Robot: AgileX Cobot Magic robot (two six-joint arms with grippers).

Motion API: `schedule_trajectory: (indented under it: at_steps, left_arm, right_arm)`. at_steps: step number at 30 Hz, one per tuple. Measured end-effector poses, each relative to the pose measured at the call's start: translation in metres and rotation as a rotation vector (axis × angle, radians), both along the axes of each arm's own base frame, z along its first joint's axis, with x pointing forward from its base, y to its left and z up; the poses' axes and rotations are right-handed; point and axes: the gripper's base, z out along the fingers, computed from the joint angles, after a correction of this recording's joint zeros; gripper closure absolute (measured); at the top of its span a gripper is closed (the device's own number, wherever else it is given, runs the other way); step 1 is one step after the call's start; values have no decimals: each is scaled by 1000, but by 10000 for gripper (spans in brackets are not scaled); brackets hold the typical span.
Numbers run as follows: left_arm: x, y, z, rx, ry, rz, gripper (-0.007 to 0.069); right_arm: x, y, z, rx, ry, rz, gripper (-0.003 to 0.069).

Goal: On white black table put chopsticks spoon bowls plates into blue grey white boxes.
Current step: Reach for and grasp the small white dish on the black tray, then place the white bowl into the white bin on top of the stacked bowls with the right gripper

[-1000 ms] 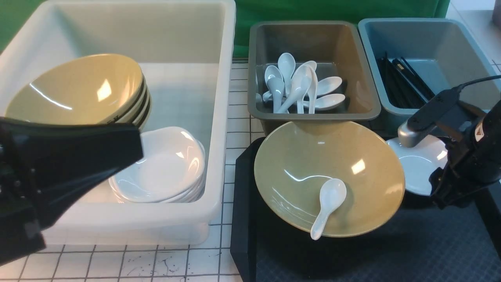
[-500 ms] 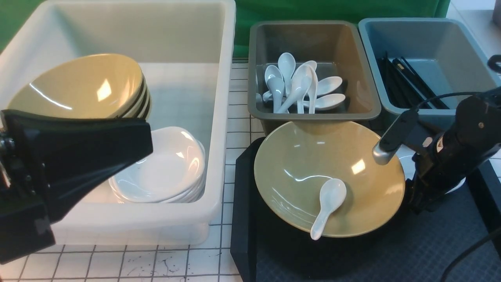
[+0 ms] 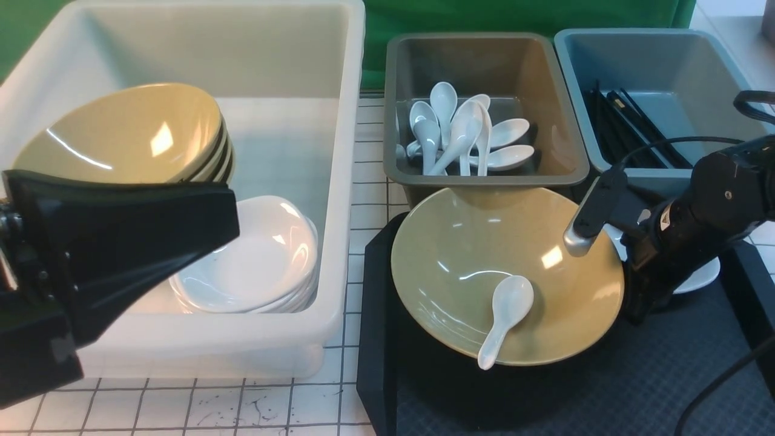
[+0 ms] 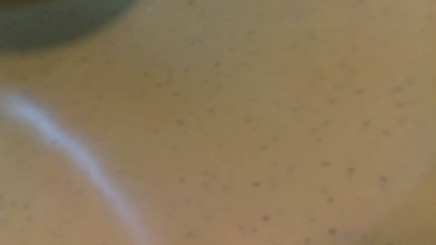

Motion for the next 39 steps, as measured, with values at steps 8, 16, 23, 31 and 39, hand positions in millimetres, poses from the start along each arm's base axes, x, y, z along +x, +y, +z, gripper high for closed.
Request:
schedule_trajectory:
  at_steps: [8,16,23,31,39]
  left_arm:
    - [-1,0,-1,8,9,-8,624]
    - [-1,0,-2,16,18,-16,624]
    - [2,6,-7,99,27,52,624]
    - [-4,35,-5,167,158,324,624]
    - [-38,64,1,111,120,433,624]
  right_arm:
    - [-16,-7,25,-28,54,-81,526]
    - [-80,-10,100,30,112,-296,606]
    - [-116,48,188,172,-54,-88,606]
    - [-126,186,239,292,-263,517,606]
    - [-100,299,191,212,-261,793,606]
